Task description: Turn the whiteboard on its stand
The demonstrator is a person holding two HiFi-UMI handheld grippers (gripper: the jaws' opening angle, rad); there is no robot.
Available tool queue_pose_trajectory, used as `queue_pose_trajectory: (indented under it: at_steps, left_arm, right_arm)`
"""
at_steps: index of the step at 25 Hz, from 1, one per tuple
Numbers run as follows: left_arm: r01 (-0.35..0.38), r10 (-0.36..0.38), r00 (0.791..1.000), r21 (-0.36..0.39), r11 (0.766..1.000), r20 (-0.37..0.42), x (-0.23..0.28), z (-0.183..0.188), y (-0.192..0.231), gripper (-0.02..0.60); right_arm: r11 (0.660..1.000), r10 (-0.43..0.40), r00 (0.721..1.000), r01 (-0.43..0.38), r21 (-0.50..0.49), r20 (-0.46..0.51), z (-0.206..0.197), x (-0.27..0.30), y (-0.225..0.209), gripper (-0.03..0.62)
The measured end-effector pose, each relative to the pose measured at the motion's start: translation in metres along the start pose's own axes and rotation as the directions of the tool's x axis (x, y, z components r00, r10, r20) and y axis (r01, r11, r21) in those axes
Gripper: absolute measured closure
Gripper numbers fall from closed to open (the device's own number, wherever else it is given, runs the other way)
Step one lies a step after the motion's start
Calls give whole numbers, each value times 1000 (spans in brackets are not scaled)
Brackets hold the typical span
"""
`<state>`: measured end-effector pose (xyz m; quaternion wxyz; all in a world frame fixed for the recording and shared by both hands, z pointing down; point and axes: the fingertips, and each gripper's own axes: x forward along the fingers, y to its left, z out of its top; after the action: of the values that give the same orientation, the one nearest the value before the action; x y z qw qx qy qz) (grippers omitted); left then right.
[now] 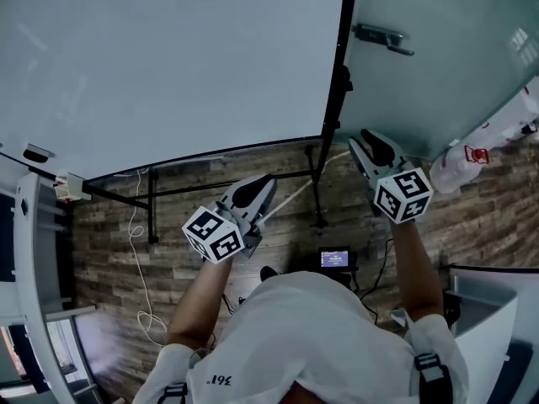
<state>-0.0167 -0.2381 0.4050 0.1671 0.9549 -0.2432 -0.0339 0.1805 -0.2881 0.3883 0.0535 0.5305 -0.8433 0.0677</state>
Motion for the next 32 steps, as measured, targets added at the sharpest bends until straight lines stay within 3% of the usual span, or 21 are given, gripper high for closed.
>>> queue_pose_trajectory:
  at_steps: [7,13,18,25,32]
  left_arm:
    - [-12,12,1000,22,1000,-21,31,5,20,574]
    - [-30,31,999,35,999,-14,56,10,32,574]
    - [-36,37,999,41,999,-21,69,12,35,574]
    - [-51,52,997,34,998,-52,74,1,36,575]
    - [-73,75,995,38,997,-65,73,-2,38,574]
  right_arm:
    - [999,19,1000,-19,-31,-4,18,31,-30,444]
    - [990,98,995,-100,-99,-24,31,66,-48,361]
    - [972,163,980,-180,-153,-114,22,101,-59,300]
    - [959,230,948,-259,-114,-219,-18,136,-68,249]
    - [946,301,930,-320,-58,-212,-33,162,-51,247]
